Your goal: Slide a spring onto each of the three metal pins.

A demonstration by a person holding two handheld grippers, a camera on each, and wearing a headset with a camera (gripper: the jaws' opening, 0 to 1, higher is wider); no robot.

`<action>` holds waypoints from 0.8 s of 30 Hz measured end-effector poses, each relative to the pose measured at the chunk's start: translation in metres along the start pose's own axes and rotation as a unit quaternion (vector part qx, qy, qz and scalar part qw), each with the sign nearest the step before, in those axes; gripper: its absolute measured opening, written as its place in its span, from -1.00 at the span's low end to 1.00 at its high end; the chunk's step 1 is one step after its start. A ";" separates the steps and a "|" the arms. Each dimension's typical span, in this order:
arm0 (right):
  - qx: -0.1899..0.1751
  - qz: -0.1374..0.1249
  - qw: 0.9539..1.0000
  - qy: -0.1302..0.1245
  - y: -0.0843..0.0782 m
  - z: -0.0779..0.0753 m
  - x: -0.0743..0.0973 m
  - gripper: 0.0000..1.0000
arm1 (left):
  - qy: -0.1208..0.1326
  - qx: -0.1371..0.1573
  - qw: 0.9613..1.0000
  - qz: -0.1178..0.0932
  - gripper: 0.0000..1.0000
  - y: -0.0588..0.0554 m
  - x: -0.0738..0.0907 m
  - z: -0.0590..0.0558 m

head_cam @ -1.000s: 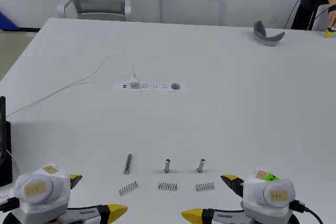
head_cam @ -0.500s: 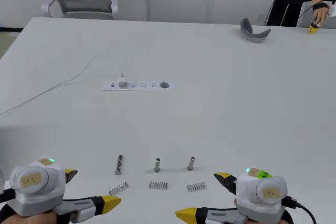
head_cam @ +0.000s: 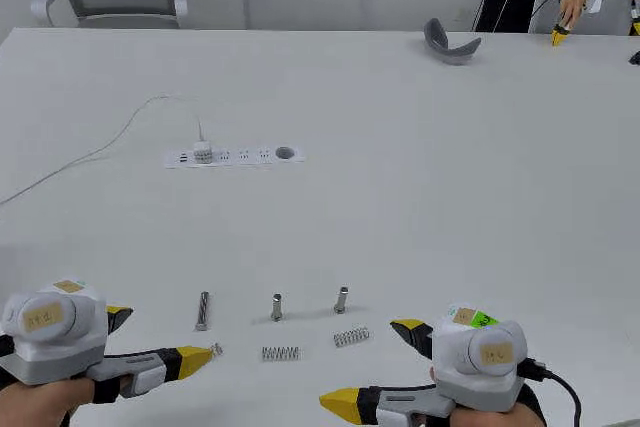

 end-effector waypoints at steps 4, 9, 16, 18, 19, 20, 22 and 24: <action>-0.003 -0.001 1.000 -0.002 0.000 -0.001 0.001 0.84 | -0.001 0.004 1.000 -0.001 0.68 0.003 -0.005 0.004; -0.006 0.000 1.000 -0.002 0.000 -0.001 0.001 0.83 | -0.002 0.008 1.000 0.000 0.66 0.006 -0.011 0.007; -0.006 0.003 1.000 0.000 -0.002 0.000 -0.001 0.82 | -0.001 0.022 1.000 0.005 0.57 0.008 -0.022 0.017; -0.008 0.002 1.000 0.000 -0.001 0.000 0.000 0.82 | 0.000 0.025 1.000 0.006 0.55 0.010 -0.025 0.019; -0.009 0.003 1.000 0.000 -0.002 0.000 -0.001 0.82 | 0.001 0.027 1.000 0.006 0.54 0.011 -0.027 0.021; -0.010 0.003 1.000 0.000 -0.002 0.000 -0.001 0.82 | 0.001 0.030 1.000 0.006 0.52 0.012 -0.028 0.021; -0.010 0.004 1.000 0.000 -0.003 0.000 -0.001 0.81 | 0.004 0.035 0.999 0.008 0.49 0.013 -0.032 0.025; -0.011 0.004 1.000 -0.001 -0.003 -0.001 -0.001 0.81 | 0.009 0.038 0.999 0.008 0.44 0.014 -0.037 0.030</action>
Point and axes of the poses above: the centre of the closed fingertips' face, and the gripper's own axes: x roughly backward along the fingers, z roughly to its left, y roughly out of its top, the point moved 5 cm from there along x, roughly backward along the fingers, and after that the axes turned 5 degrees about -y, right-handed, at the moved point
